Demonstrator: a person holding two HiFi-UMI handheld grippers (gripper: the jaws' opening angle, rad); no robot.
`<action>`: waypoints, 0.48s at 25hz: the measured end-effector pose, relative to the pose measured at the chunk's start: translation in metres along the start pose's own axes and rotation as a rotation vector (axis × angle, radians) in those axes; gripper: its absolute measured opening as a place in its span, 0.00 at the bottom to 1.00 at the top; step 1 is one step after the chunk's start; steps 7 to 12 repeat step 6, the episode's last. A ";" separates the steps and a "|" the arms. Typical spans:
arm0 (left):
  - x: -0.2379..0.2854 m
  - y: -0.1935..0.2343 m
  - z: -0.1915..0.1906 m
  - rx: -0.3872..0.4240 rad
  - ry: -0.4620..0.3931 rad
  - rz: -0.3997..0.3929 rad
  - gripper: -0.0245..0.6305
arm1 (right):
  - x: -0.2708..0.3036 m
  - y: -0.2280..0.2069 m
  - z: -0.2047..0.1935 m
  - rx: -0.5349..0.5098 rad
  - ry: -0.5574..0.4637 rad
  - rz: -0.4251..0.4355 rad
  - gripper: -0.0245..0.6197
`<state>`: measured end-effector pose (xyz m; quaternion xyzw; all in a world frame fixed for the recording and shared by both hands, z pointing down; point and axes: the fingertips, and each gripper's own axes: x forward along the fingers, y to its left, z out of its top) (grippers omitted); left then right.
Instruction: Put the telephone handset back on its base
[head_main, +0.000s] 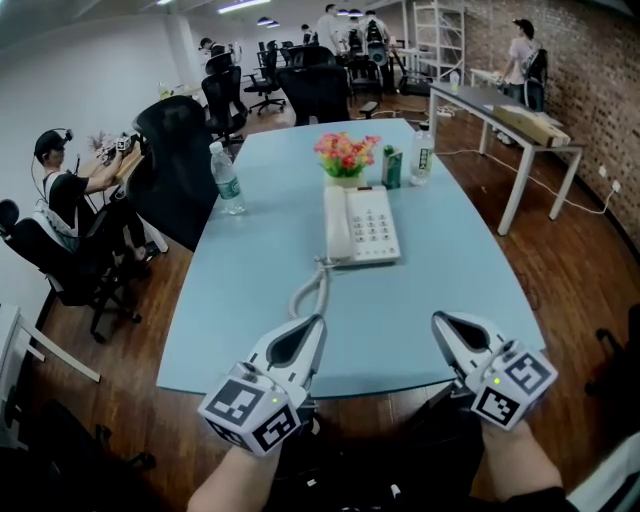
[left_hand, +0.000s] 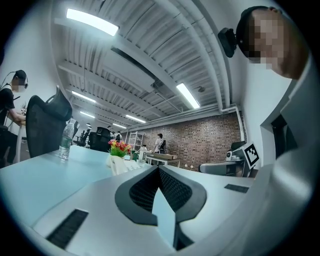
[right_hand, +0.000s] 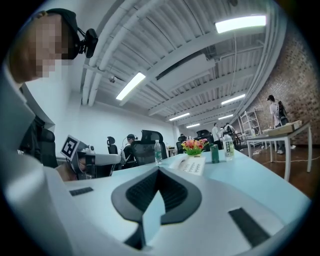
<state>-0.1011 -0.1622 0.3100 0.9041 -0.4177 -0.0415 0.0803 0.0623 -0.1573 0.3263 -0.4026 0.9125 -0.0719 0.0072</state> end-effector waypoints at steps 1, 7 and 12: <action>0.000 0.000 -0.001 0.001 0.004 -0.001 0.05 | 0.000 -0.001 -0.001 0.002 0.003 -0.001 0.06; -0.001 0.006 -0.002 0.004 0.009 0.005 0.05 | 0.005 -0.003 -0.007 0.013 0.011 0.001 0.06; -0.001 0.006 -0.002 0.004 0.009 0.005 0.05 | 0.005 -0.003 -0.007 0.013 0.011 0.001 0.06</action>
